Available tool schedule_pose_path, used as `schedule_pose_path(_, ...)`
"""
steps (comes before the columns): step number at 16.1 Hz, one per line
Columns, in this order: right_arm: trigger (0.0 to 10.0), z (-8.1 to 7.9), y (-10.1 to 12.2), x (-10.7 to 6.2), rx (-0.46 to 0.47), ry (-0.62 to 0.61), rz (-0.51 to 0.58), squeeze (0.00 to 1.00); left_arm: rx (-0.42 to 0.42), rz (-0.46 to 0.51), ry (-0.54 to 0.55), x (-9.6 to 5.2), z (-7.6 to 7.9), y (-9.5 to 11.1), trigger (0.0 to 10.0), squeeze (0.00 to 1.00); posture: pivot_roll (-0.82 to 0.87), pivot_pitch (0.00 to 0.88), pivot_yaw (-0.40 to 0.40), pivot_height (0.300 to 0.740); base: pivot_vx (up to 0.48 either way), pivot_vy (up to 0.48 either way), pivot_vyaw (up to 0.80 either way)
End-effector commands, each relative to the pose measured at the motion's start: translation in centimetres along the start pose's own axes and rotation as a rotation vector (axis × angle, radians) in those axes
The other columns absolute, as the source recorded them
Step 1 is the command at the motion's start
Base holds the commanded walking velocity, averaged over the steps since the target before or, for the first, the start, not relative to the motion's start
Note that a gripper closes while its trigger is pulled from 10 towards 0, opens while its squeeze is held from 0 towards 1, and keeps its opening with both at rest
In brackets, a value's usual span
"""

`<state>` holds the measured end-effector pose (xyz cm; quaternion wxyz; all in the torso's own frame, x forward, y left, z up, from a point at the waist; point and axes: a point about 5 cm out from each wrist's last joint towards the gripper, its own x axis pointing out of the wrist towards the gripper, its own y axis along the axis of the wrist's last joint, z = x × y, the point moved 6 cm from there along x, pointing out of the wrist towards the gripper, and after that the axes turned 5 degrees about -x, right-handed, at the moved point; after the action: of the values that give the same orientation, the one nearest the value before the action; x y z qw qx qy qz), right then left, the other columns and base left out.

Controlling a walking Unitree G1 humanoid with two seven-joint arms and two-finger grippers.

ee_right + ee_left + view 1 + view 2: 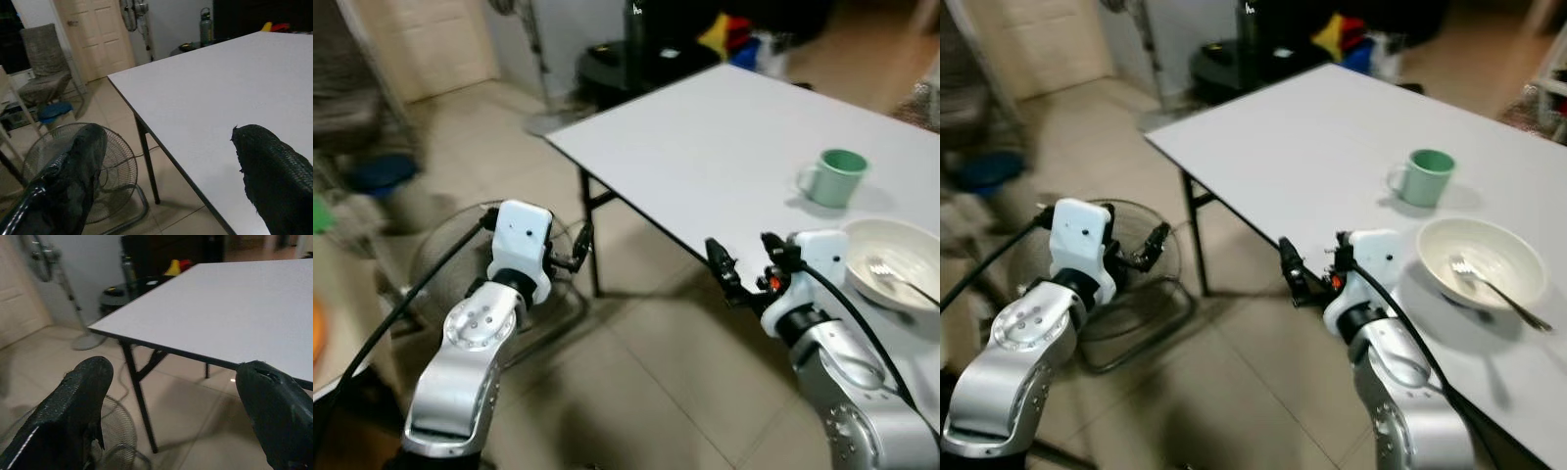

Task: Setting the table

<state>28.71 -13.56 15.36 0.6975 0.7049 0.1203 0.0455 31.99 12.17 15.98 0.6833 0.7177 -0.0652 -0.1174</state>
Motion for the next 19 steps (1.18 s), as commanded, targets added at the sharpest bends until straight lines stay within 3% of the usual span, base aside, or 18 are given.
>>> schedule_pose_path(1,10.0,-0.1,-0.2,0.0,0.009,0.013,-0.011,1.0,0.011,0.001,0.02,-0.2,-0.5,0.2,10.0,0.0,0.06,0.0,0.066,0.74,0.0,0.0,0.8)
schedule_pose_path(12,10.0,0.2,-1.0,0.5,0.026,0.008,-0.043,1.0,0.009,-0.012,0.059,-0.7,-1.3,0.0,10.0,0.0,0.09,0.0,0.042,0.74,0.0,0.0,0.78)
schedule_pose_path(19,10.0,0.6,-1.6,0.8,0.047,-0.026,-0.07,1.0,0.008,-0.017,0.052,-0.7,-1.4,0.1,10.0,0.0,0.09,0.0,0.047,0.74,0.0,0.079,0.0)
